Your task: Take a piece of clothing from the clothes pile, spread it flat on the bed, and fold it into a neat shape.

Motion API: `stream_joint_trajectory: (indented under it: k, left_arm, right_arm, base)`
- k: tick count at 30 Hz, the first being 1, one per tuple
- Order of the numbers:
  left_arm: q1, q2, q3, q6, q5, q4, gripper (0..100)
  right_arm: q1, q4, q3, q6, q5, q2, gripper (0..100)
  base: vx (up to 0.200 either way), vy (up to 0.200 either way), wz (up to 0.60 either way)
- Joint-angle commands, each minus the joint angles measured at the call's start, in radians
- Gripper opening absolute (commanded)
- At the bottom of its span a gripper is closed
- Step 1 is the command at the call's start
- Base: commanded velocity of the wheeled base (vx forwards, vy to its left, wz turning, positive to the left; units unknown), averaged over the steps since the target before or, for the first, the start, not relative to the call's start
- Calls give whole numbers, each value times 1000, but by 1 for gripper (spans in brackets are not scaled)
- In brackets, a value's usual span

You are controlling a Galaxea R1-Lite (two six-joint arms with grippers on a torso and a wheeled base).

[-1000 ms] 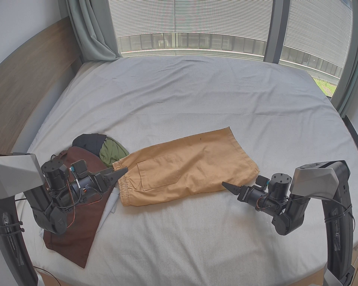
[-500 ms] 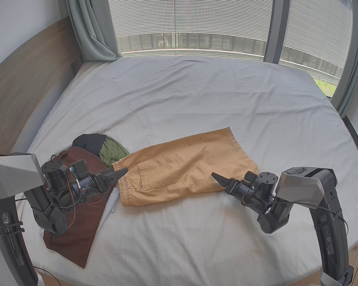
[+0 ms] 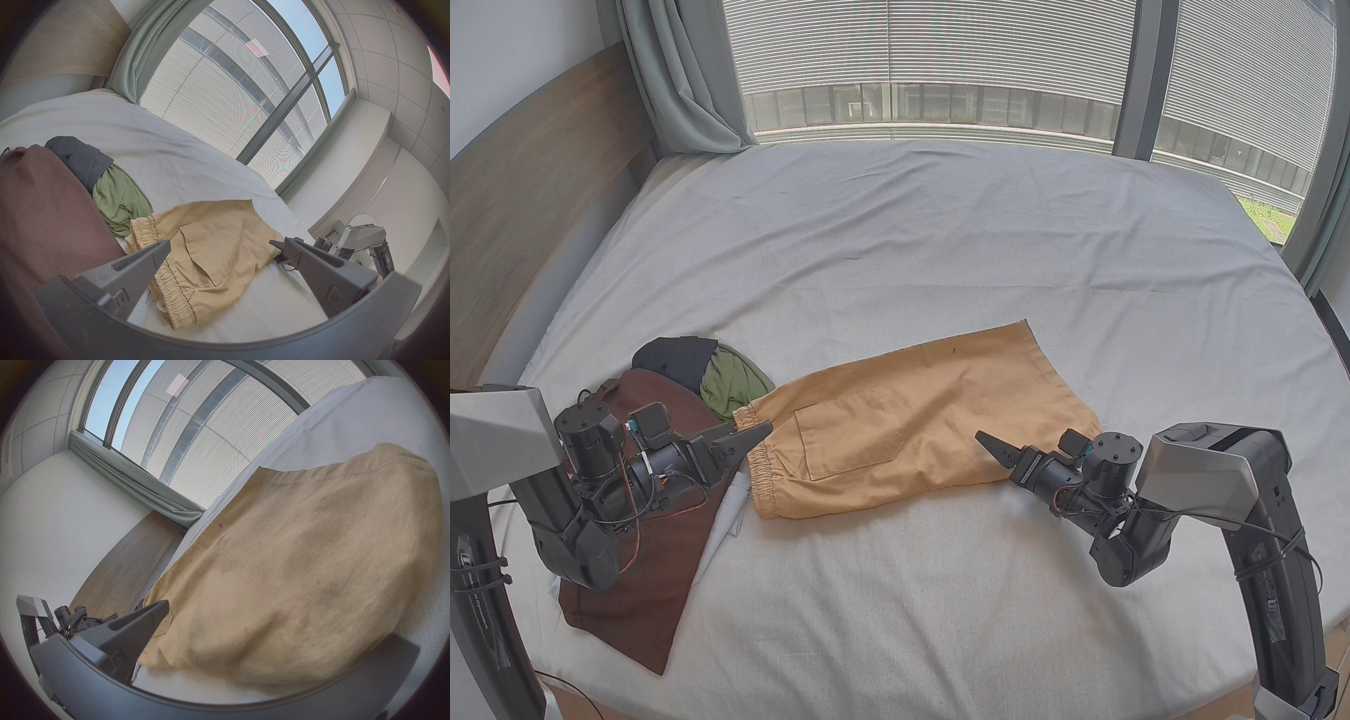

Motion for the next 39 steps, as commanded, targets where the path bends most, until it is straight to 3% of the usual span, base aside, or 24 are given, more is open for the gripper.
stream_joint_trajectory:
  k: [1,7,8,23,39]
  left_arm:
    - [-1,1,1,1,-1,0,100]
    - [-1,1,3,1,-1,0,100]
    - [-1,3,1,1,-1,0,100]
    - [-2,12,3,4,-1,-2,100]
    - [-2,9,-12,10,-24,-2,100]
  right_arm:
    - [0,2,0,0,-1,7,100]
    - [0,2,0,2,-1,7,100]
    - [0,2,0,0,-1,7,0]
    - [3,0,20,0,-18,4,0]
    - [11,-3,218,-6,-50,-95,0]
  base:
    - [0,0,0]
    - [0,0,0]
    - [0,0,0]
    - [0,0,0]
    - [0,0,0]
